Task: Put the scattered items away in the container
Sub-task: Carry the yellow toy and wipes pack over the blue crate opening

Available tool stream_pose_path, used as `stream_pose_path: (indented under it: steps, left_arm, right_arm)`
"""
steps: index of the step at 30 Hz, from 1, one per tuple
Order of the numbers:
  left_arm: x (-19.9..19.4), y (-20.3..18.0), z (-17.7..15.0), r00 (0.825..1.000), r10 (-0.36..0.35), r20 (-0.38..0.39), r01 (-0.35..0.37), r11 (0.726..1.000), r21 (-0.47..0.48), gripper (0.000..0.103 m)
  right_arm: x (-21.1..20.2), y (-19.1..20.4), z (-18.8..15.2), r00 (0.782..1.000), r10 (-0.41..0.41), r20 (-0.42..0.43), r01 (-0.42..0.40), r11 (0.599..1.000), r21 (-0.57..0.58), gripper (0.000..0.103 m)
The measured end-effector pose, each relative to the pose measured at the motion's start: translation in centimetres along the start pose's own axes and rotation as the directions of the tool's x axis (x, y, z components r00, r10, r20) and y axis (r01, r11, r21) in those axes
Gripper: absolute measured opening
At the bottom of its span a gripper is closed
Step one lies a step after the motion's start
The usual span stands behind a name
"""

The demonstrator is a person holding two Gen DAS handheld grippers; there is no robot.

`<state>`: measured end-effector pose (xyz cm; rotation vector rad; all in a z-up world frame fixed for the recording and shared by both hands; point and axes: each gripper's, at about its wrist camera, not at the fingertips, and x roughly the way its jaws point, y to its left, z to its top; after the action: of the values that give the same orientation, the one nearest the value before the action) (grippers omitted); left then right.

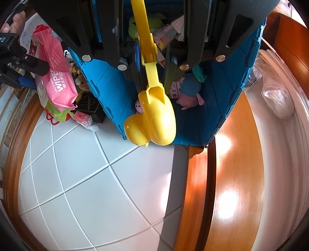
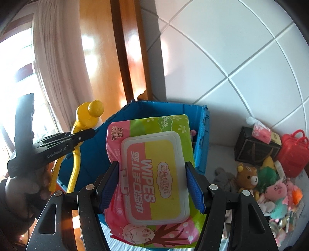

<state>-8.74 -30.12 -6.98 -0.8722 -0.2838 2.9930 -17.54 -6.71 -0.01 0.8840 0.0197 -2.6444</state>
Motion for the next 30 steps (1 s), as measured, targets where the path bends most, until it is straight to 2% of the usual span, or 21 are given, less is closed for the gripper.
stream_pose_path:
  steps: [12, 26, 30]
  left_arm:
    - [1.7, 4.4, 0.4, 0.999, 0.044, -0.012, -0.045, 0.998, -0.040, 0.019]
    - [3.2, 4.9, 1.5, 0.999, 0.042, -0.013, -0.043, 0.999, -0.026, 0.019]
    - [3.1, 5.4, 1.9, 0.999, 0.043, 0.008, -0.042, 0.998, -0.053, 0.019]
  right_arm:
    - [5.3, 3.2, 2.9, 0.999, -0.002, -0.042, -0.001, 0.998, -0.058, 0.066]
    - [9.2, 3.1, 5.4, 0.998, -0.028, -0.062, 0.024, 0.998, -0.058, 0.066]
    - [9.5, 3.1, 5.9, 0.999, -0.022, -0.048, 0.019, 0.998, -0.060, 0.067]
